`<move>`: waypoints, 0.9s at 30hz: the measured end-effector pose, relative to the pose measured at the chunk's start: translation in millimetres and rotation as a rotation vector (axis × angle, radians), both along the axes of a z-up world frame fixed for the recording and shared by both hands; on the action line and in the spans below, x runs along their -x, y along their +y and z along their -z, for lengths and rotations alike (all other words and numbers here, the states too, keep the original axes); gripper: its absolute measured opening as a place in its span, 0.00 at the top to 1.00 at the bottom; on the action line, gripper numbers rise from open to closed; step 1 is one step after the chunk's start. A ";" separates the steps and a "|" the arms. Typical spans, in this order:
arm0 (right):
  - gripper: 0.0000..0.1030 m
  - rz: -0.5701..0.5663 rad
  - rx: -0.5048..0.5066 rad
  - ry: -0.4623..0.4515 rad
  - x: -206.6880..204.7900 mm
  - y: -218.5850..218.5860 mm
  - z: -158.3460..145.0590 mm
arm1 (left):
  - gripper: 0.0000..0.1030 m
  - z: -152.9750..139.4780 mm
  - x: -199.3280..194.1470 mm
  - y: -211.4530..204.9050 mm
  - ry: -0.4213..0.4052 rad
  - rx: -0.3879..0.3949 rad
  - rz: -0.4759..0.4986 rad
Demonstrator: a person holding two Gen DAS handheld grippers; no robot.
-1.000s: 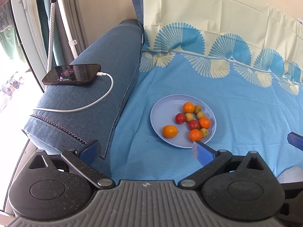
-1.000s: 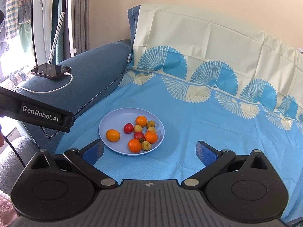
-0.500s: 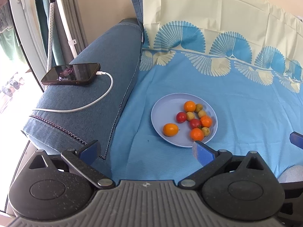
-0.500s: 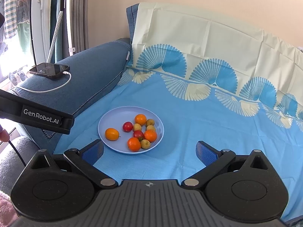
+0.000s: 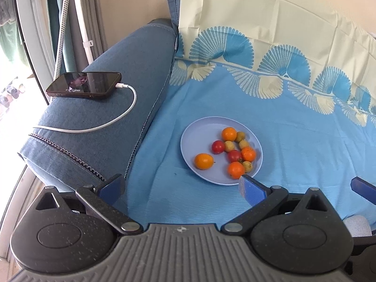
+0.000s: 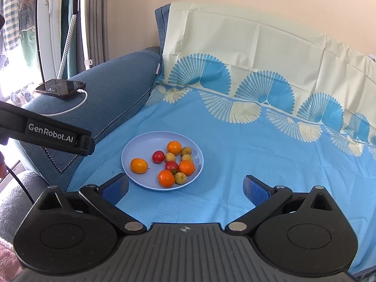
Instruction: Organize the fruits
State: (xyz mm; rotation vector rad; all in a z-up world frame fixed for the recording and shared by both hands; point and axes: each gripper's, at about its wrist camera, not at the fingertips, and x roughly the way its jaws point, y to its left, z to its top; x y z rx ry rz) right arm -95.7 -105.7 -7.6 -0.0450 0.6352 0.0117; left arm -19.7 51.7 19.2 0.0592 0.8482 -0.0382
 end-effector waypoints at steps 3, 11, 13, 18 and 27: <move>0.01 0.010 -0.009 0.003 -1.4 -1.0 0.9 | 0.00 -1.1 1.2 -1.7 -0.028 -0.027 -0.001; 0.01 0.026 -0.039 0.023 -6.2 -3.9 0.1 | 0.00 -3.6 -2.0 -6.4 -0.040 -0.060 0.011; 0.01 0.044 -0.051 0.033 -8.0 -6.2 -1.2 | 0.00 -3.3 -1.9 -7.8 -0.037 -0.066 0.020; 0.01 0.069 -0.049 0.030 -8.4 -8.1 -4.0 | 0.00 -2.5 -2.3 -7.8 -0.023 -0.053 0.021; 0.01 0.080 -0.070 0.032 -6.6 -13.3 -6.0 | 0.00 0.1 -1.4 -12.7 -0.006 -0.067 0.024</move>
